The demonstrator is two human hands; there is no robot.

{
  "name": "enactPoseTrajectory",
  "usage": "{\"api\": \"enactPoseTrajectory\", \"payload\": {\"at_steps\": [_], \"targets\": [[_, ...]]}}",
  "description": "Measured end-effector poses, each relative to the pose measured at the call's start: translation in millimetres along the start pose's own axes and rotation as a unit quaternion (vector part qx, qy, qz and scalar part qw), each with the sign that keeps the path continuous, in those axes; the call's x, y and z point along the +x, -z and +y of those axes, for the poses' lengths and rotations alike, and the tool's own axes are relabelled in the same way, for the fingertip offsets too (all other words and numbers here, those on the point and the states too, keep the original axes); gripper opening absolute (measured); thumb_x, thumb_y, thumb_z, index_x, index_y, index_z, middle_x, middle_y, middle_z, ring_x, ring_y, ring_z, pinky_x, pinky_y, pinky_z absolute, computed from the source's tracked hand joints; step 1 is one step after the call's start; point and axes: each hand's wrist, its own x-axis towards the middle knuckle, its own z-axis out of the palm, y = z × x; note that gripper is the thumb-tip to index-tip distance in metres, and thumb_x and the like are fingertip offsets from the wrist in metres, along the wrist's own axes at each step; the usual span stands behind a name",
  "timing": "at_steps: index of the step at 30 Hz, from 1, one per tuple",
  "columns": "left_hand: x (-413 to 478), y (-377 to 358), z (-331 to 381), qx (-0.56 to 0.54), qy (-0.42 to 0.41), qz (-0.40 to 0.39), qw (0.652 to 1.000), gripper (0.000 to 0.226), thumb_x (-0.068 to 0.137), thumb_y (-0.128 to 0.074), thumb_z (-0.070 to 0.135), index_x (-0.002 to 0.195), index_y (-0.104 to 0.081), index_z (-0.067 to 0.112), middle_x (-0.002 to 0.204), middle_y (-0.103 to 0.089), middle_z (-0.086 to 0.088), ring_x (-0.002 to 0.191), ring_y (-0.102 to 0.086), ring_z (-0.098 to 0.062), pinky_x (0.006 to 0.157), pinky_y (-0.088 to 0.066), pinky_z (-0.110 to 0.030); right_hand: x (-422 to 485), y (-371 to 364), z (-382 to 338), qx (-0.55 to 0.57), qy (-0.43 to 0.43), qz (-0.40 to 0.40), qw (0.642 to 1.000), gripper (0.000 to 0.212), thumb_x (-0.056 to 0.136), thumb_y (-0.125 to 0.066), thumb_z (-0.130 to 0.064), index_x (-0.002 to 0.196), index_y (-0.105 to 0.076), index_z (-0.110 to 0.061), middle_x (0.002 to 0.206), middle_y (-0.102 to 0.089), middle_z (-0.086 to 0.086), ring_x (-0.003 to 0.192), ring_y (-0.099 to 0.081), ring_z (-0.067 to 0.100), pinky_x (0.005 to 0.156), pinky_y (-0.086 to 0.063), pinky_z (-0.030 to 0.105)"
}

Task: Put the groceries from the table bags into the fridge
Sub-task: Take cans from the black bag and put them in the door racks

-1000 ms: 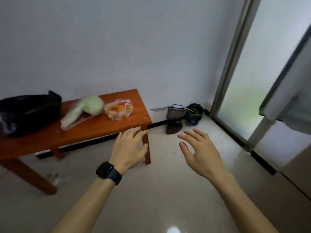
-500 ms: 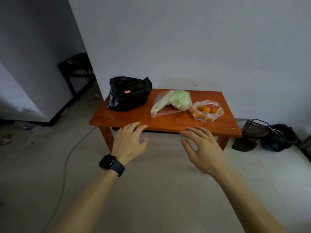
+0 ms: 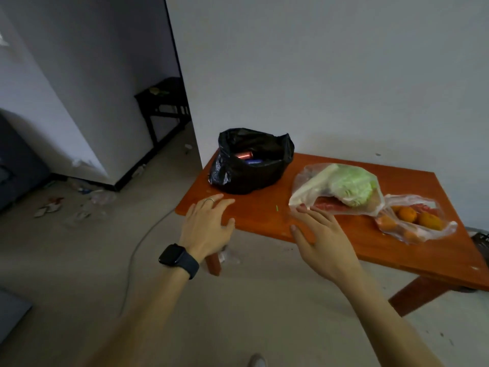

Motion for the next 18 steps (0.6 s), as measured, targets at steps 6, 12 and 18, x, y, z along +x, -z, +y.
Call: {"api": "enactPoseTrajectory", "payload": {"at_steps": [6,12,18], "targets": [[100,-9,-42,-0.009,0.008,-0.033,0.999,0.05,0.095,-0.052,0.045,0.144,-0.042,0.038,0.154,-0.036,0.007,0.14,-0.034,-0.018,0.113,-0.036,-0.045,111,-41,7,0.014,-0.004,-0.038,0.999,0.04,0.103,-0.045,-0.044,0.14,-0.054,-0.034,0.149,-0.049,-0.008,0.144,-0.032,0.017,0.115,-0.029,0.033],[193,-14,-63,-0.017,-0.011,-0.037,0.999,0.05,0.096,-0.052,0.042,0.145,-0.042,0.036,0.154,-0.036,0.006,0.139,-0.034,-0.017,0.113,-0.035,-0.038,204,-65,15,0.039,-0.008,-0.058,0.998,0.04,0.102,-0.047,-0.043,0.14,-0.054,-0.033,0.148,-0.05,-0.008,0.144,-0.034,0.019,0.115,-0.031,0.037],[311,-37,-92,-0.002,-0.071,-0.037,0.997,0.05,0.096,-0.053,0.04,0.145,-0.045,0.032,0.153,-0.04,0.003,0.138,-0.036,-0.02,0.114,-0.032,-0.038,302,-104,33,0.04,-0.04,-0.08,0.995,0.044,0.101,-0.046,-0.045,0.144,-0.049,-0.034,0.149,-0.047,-0.01,0.145,-0.029,0.017,0.116,-0.029,0.036]]}}
